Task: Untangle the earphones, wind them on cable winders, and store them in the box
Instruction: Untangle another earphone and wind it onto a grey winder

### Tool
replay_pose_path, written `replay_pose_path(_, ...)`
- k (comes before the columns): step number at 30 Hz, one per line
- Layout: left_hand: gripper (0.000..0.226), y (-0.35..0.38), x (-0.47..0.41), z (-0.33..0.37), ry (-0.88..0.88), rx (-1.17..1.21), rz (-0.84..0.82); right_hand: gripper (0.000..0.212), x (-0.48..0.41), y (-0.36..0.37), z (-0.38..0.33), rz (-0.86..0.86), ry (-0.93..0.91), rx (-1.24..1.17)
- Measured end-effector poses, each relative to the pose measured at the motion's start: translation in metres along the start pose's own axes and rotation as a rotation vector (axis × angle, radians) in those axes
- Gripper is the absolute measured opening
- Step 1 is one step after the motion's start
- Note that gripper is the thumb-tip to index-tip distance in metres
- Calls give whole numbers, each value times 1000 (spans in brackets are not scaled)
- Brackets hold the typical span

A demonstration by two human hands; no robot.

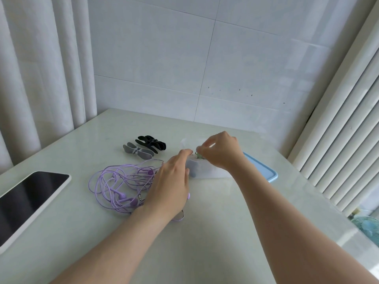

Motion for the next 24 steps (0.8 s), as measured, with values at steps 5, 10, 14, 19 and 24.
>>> replay_pose_path(5, 44, -1, 0, 0, -13, 2, -4, 14, 3, -1, 4, -47, 122, 24)
replay_pose_path(10, 54, 1, 1, 0, -38, 22, -40, 26, 8, -3, -4, -108, 42, 56)
replay_pose_path(14, 61, 1, -1, 2, -38, 21, -85, 30, 22, -2, -8, -83, 12, 117)
replay_pose_path(19, 51, -29, -5, 5, -79, 127, 69, 24, 48, -2, -12, 139, -264, 196)
replay_pose_path(24, 54, -64, -10, -18, -170, 150, 323, 14, 93, -4, -30, 174, -559, 170)
Point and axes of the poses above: each hand's wrist, its own x-axis away from the middle knuckle, its own y-axis out of the palm, z = x × y, the point moved 6 cm from there along -x, towards the middle knuckle, and after that the axes turned 4 degrees about -x, right-handed, at the moved point
